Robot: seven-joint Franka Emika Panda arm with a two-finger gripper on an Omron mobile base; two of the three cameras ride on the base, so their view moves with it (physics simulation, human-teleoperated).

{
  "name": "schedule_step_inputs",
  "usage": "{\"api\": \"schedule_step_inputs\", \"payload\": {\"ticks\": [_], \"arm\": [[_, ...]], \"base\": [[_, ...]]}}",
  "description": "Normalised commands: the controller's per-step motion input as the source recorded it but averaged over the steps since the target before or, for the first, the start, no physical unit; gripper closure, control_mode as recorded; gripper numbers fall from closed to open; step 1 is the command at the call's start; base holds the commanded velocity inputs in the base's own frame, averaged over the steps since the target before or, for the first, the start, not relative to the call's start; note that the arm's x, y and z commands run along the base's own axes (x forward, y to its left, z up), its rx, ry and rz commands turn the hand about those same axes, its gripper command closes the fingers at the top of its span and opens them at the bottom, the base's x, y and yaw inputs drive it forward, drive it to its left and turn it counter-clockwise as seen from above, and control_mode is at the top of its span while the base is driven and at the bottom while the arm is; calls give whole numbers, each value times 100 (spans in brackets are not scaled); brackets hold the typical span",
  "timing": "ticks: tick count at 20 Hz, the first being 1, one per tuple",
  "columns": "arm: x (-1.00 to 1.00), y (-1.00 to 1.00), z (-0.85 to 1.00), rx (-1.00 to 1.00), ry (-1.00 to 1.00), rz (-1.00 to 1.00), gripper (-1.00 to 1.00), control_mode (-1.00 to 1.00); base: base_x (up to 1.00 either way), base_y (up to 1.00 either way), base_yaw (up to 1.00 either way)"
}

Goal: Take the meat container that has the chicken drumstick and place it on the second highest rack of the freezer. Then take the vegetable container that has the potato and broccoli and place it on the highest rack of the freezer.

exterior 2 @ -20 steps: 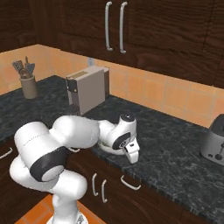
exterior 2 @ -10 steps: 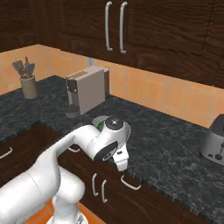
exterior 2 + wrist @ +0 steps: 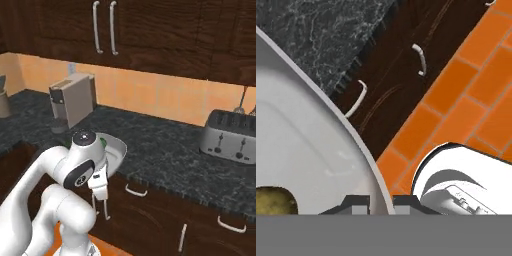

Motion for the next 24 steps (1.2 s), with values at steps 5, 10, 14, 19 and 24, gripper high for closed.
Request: {"api": "schedule_step_inputs", "payload": {"ticks": [5, 10, 14, 19, 24], "arm": [[0, 0, 0, 0, 0, 0, 100, 100], [0, 0, 0, 0, 0, 0, 100, 100], [0, 0, 0, 0, 0, 0, 100, 100], [0, 0, 0, 0, 0, 0, 100, 100], [0, 0, 0, 0, 0, 0, 100, 100]], "base": [[-1, 10, -100], [-1, 3, -100], [-1, 0, -100], [4, -11, -93], [19, -40, -78]]}}
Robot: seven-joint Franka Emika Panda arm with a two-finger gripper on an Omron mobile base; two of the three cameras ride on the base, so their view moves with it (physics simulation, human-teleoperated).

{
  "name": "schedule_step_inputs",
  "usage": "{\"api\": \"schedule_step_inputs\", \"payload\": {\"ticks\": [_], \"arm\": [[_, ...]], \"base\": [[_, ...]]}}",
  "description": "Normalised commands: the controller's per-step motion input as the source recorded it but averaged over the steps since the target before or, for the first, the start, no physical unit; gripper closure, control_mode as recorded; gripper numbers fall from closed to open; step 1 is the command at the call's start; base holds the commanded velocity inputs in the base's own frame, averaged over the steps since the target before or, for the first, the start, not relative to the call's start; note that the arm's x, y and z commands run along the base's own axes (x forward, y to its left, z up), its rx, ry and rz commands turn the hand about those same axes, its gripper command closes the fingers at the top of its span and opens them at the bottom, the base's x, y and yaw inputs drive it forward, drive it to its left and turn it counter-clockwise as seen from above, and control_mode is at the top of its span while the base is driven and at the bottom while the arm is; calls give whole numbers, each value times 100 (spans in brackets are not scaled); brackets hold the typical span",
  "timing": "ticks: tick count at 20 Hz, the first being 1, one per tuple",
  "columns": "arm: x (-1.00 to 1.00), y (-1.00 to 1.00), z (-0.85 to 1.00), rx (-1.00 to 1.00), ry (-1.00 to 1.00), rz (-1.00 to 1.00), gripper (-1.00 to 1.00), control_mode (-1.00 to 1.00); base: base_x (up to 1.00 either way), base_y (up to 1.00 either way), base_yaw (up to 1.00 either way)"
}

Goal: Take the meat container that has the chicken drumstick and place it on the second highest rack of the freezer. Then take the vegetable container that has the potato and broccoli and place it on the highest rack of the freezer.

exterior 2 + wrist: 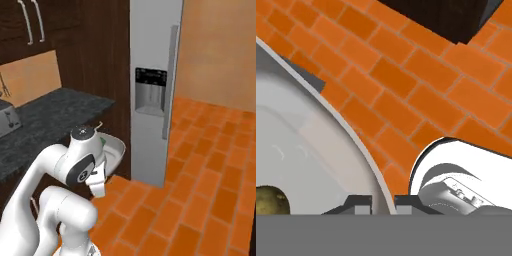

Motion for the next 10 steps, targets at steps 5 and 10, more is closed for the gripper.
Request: {"api": "schedule_step_inputs", "payload": {"ticks": [5, 10], "arm": [[0, 0, 0, 0, 0, 0, 100, 100], [0, 0, 0, 0, 0, 0, 100, 100]], "base": [[34, -68, -70], [88, -84, -49]]}}
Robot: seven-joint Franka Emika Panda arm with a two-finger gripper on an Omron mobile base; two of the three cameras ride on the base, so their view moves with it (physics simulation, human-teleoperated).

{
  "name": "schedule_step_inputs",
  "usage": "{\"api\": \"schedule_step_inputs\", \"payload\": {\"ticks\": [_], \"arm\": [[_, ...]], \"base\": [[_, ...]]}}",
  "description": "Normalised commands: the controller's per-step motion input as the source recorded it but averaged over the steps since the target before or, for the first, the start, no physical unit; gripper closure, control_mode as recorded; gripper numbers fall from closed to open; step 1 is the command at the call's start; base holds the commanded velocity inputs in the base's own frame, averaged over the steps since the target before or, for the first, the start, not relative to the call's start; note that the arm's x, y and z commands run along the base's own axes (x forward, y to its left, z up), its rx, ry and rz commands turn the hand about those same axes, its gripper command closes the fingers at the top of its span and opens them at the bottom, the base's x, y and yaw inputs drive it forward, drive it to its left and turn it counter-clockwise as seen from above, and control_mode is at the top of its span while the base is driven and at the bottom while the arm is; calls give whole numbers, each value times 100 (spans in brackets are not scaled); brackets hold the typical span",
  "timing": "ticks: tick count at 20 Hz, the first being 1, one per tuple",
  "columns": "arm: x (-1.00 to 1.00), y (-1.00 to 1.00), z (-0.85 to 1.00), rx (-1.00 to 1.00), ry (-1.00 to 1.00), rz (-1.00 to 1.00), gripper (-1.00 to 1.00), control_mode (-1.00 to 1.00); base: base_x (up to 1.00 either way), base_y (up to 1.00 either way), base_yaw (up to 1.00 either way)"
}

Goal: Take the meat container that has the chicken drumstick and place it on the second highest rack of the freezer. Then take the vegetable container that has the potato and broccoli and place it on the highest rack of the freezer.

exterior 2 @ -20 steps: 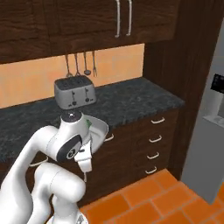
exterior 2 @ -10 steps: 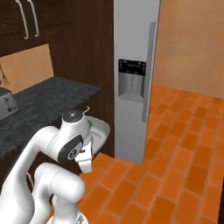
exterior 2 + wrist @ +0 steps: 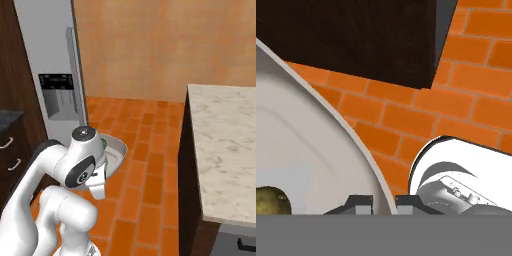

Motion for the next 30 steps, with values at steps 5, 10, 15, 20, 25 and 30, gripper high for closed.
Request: {"api": "schedule_step_inputs", "payload": {"ticks": [5, 10, 15, 20, 25, 30], "arm": [[0, 0, 0, 0, 0, 0, 100, 100], [0, 0, 0, 0, 0, 0, 100, 100], [0, 0, 0, 0, 0, 0, 100, 100], [0, 0, 0, 0, 0, 0, 100, 100], [0, 0, 0, 0, 0, 0, 100, 100], [0, 0, 0, 0, 0, 0, 100, 100]], "base": [[100, -73, -18], [100, -8, -1], [100, -5, 0], [100, -18, 0], [100, -3, 0], [100, 0, 0]]}}
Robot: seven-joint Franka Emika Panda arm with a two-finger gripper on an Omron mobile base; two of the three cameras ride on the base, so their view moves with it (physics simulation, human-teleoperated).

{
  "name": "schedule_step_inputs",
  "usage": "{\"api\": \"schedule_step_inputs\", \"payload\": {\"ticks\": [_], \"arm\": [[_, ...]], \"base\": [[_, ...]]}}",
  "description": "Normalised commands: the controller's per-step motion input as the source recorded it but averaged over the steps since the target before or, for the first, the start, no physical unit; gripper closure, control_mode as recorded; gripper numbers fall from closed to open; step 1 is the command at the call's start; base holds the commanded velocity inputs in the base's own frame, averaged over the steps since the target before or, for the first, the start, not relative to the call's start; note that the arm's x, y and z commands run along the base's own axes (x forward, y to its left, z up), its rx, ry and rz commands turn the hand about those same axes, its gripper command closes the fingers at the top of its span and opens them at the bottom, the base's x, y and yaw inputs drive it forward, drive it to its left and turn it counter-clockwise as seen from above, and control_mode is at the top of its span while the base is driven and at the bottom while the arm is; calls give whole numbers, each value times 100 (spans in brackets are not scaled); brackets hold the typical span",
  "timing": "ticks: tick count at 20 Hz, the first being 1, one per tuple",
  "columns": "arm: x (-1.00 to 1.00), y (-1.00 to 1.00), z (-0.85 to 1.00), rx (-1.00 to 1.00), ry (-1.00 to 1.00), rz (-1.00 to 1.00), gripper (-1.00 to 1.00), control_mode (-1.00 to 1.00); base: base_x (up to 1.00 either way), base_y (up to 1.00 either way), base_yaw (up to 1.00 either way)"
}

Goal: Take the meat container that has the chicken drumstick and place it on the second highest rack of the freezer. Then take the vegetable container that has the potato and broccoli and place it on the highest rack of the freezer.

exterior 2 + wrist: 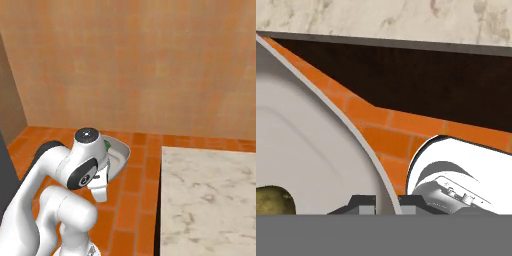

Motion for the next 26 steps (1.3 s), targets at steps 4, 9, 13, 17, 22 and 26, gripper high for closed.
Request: {"api": "schedule_step_inputs", "payload": {"ticks": [4, 9, 13, 17, 22, 26], "arm": [[0, 0, 0, 0, 0, 0, 100, 100], [0, 0, 0, 0, 0, 0, 100, 100], [0, 0, 0, 0, 0, 0, 100, 100], [0, 0, 0, 0, 0, 0, 100, 100], [0, 0, 0, 0, 0, 0, 100, 100], [0, 0, 0, 0, 0, 0, 100, 100]], "base": [[100, -17, 0], [100, -12, 0], [100, -3, 0], [31, 0, 37], [-54, -5, 61], [-41, -6, 50]]}}
